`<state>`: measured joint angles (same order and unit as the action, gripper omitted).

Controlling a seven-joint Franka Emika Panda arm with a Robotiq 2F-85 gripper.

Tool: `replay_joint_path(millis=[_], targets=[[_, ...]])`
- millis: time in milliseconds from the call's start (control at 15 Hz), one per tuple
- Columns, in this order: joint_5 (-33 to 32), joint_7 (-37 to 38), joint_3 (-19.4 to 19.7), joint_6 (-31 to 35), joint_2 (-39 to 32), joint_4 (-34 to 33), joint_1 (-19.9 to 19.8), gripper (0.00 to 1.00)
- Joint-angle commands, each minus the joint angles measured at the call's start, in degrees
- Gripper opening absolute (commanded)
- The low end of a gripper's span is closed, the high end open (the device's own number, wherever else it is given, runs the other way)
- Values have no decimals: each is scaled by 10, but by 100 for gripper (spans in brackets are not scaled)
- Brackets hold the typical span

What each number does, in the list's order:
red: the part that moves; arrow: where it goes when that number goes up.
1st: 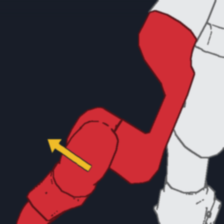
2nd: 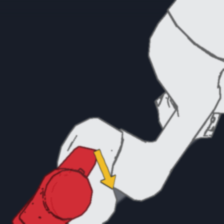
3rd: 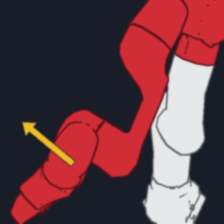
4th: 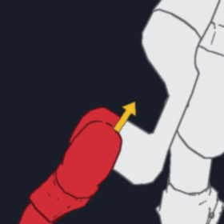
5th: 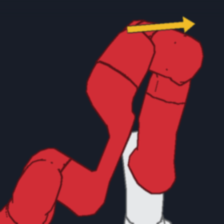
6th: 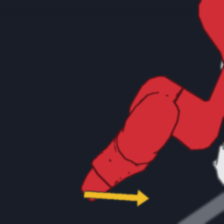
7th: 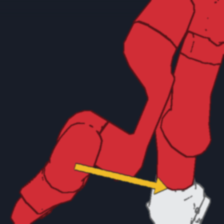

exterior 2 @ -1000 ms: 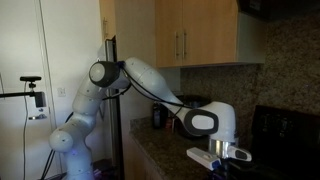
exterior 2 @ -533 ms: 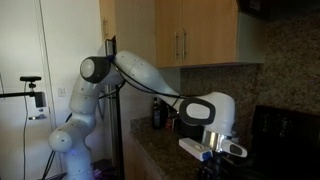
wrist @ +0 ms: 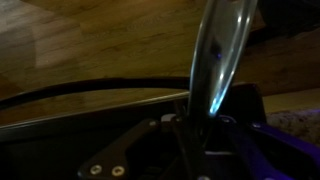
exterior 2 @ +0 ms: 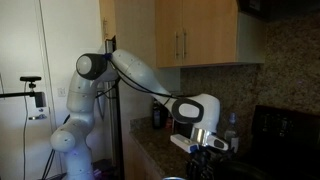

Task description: Move the frying pan forward.

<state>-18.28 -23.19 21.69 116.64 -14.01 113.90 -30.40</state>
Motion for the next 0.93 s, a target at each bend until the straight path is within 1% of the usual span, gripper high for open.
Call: replay_joint_path(millis=[0,67,267,467,667,867], targets=[[-46,14,10,8,31,39,24,2],[-67,23,15,2,23,37,27,2],[-128,59,38,1,-19,18,19,2],[-175,68,58,7,-37,18,10,2],[-177,51,62,10,-51,11,-2,2],[-156,39,62,10,-64,-11,-17,2]])
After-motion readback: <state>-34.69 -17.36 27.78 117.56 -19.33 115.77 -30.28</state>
